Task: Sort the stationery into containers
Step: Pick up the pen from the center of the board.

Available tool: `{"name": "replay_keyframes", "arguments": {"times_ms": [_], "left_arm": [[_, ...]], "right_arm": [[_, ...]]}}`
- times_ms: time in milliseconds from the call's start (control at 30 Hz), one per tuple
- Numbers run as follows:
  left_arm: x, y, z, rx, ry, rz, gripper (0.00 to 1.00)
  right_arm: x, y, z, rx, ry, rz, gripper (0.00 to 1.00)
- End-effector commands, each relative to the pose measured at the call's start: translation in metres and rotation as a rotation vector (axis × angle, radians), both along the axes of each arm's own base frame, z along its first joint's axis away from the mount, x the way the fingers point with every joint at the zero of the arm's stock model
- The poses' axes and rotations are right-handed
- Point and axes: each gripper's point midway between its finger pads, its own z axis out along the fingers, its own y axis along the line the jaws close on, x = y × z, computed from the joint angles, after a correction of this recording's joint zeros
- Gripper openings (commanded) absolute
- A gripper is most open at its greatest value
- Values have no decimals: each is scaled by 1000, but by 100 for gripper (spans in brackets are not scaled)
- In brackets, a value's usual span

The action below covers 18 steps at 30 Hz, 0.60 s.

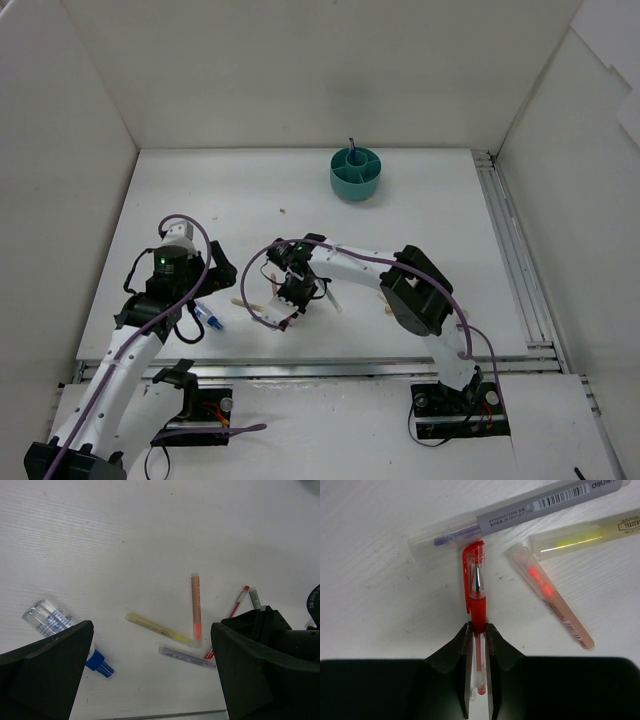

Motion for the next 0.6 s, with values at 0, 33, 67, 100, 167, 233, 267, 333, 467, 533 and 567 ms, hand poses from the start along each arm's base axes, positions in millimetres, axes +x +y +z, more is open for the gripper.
{"name": "replay_keyframes", "arguments": {"times_ms": [0, 33, 67, 100, 167, 233, 267, 333, 467, 533, 567], "left_arm": [[14, -1, 32, 6, -103, -6, 100], [14, -1, 32, 5, -104, -6, 100], [14, -1, 33, 4, -106, -8, 100], [14, -1, 33, 5, -109, -5, 100], [13, 0, 36, 3, -116, -3, 100], [13, 0, 37, 0, -125, 2, 100], [13, 0, 38, 0, -128, 2, 100], [13, 0, 40, -4, -135, 3, 100], [18, -2, 47, -11, -143, 1, 100], [21, -5, 56, -15, -157, -18, 100], [24, -6, 56, -13, -149, -20, 100]], "right_arm": [[-12, -19, -20, -97, 44, -23, 0], [-11, -17, -18, -91, 43, -30, 0], [-6, -13, -12, -74, 38, -54, 0], [-3, -11, -8, -61, 39, -70, 0], [5, 0, 9, 6, 51, -97, 0], [10, 10, 25, 84, 92, -119, 0], [20, 15, 44, 145, 95, -147, 0], [27, 22, 64, 232, 150, -178, 0], [51, 26, 121, 411, 184, -228, 0], [60, 22, 145, 481, 189, -231, 0], [65, 21, 155, 507, 182, -232, 0]]}}
